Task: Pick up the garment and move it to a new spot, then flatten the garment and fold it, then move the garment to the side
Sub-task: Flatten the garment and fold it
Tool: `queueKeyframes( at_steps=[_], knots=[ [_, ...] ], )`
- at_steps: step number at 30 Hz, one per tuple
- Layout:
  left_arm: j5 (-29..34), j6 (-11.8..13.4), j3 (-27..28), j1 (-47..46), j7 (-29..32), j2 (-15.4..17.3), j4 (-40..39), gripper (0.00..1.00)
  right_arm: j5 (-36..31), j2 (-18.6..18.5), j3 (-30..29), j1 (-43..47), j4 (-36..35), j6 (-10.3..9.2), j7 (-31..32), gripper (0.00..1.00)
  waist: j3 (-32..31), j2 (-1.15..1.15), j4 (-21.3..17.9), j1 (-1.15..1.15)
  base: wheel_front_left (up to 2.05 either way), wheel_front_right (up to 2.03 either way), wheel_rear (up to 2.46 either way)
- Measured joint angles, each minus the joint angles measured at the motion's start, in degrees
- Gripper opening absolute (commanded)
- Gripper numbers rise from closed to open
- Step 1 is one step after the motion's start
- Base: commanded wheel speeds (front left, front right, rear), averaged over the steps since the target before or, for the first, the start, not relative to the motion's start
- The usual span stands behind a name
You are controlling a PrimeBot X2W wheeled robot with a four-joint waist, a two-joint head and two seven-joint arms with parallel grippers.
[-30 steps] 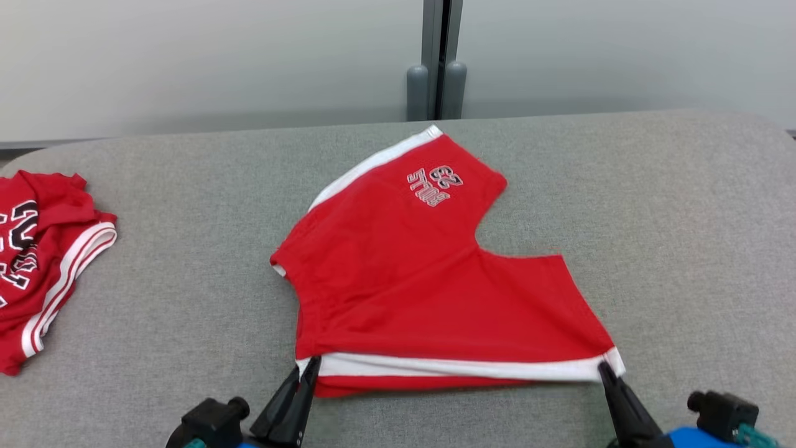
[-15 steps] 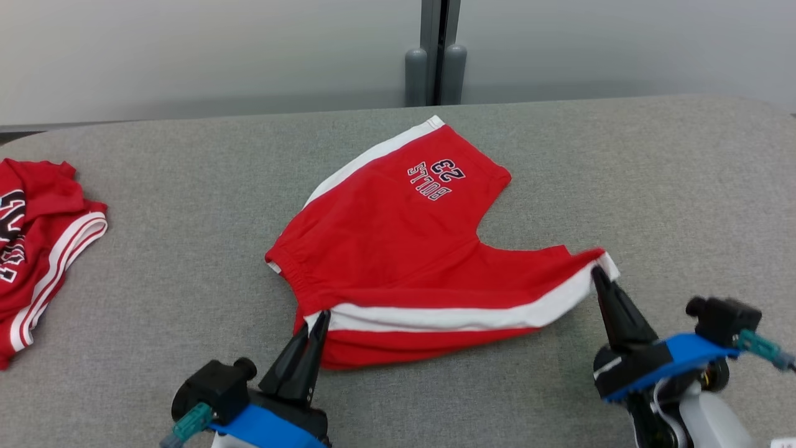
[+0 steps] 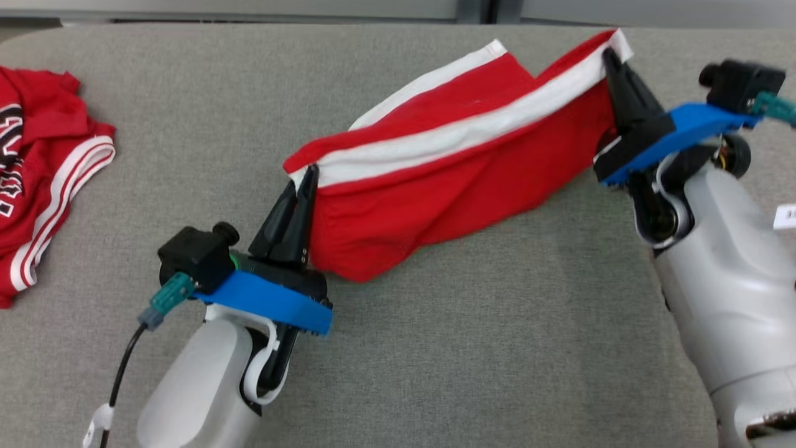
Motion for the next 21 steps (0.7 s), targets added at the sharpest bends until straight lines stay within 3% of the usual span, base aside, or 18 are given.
queueKeyframes(
  at_steps=[8, 14, 15, 16, 17, 18, 21],
  knots=[
    [-0.23, 0.00, 1.64, -8.40, 0.00, -2.26, 4.38, 0.00, -5.17, 0.24, 2.50, -17.23, 16.25, 0.00, -1.60, 0.00, 7.21, 0.01, 3.57, 0.00, 0.00, 0.00, 0.00],
    [-0.23, 0.00, 1.10, -10.81, 0.00, -3.50, 6.70, 0.00, -8.21, 0.57, 2.77, -23.15, 27.21, -0.01, -3.07, 0.00, 10.54, 0.01, 5.95, -0.01, 0.00, 0.00, 0.00],
    [-0.23, 0.00, 0.86, -11.09, 0.00, -3.60, 7.19, 0.00, -8.24, 0.68, 2.37, -23.61, 28.27, 0.00, -3.23, 0.04, 10.84, 0.01, 6.23, 0.00, 0.00, 0.00, 0.00],
    [-0.22, 0.00, 0.48, -11.39, 0.00, -3.71, 7.68, 0.00, -8.60, 0.77, 2.38, -23.93, 28.80, 0.00, -3.78, 0.55, 11.05, 0.01, 6.48, 0.00, 0.00, 0.00, 0.00],
    [-0.14, 0.00, 0.18, -11.52, 0.00, -3.86, 8.10, 0.22, -9.02, 0.93, 2.37, -24.07, 29.11, -0.01, -4.28, 1.00, 11.10, 0.01, 6.71, 0.00, 0.00, 0.00, 0.00],
    [0.01, 0.00, 0.12, -11.53, 0.00, -3.97, 8.29, 1.00, -9.24, 1.19, 2.61, -24.09, 29.40, -0.01, -4.63, 1.00, 10.96, 0.02, 6.79, 0.00, 0.00, 0.00, 0.00],
    [1.53, 0.00, 0.45, -11.33, 0.00, -3.88, 8.53, 1.00, -9.82, 1.96, 4.07, -23.70, 29.80, 0.00, -5.44, 1.00, 9.83, 0.01, 6.61, -0.01, 0.00, 0.00, 0.00]
  ],
)
